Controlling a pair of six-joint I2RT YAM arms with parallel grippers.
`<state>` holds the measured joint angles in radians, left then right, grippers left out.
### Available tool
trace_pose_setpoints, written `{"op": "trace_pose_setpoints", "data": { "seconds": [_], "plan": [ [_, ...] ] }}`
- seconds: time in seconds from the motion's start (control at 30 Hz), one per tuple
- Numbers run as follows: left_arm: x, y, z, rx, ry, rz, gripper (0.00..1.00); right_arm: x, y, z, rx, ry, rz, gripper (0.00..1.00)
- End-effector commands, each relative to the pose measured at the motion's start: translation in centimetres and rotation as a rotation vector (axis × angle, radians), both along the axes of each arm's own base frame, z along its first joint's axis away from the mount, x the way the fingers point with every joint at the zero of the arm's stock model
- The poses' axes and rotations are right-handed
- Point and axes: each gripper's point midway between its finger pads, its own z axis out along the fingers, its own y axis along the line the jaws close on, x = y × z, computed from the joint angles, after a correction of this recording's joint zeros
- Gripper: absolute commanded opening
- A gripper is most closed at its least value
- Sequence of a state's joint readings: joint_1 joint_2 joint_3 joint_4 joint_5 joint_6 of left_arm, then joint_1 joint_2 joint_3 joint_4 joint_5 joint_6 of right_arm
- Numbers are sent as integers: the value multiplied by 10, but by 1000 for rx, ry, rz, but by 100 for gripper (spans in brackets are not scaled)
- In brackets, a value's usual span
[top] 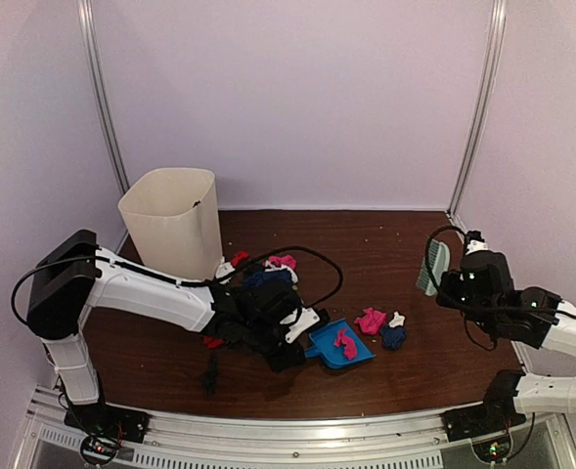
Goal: Sweep away the paper scraps from the table
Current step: Sweep the paper scraps into the dustpan.
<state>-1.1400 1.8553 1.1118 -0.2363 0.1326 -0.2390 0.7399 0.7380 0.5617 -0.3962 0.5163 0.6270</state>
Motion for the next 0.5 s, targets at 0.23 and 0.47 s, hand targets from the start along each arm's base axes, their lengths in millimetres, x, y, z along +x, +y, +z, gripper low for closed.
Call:
{"op": "trace_pose_setpoints", "data": {
  "seconds": [0.23, 0.47],
  "plan": [
    [1, -13, 8, -25, -15, -34, 0, 5, -10, -23, -69, 65, -87, 0],
    [12, -19, 8, -12, -44, -5, 0, 21, 44, -20, -92, -43, 205, 0]
  ]
}}
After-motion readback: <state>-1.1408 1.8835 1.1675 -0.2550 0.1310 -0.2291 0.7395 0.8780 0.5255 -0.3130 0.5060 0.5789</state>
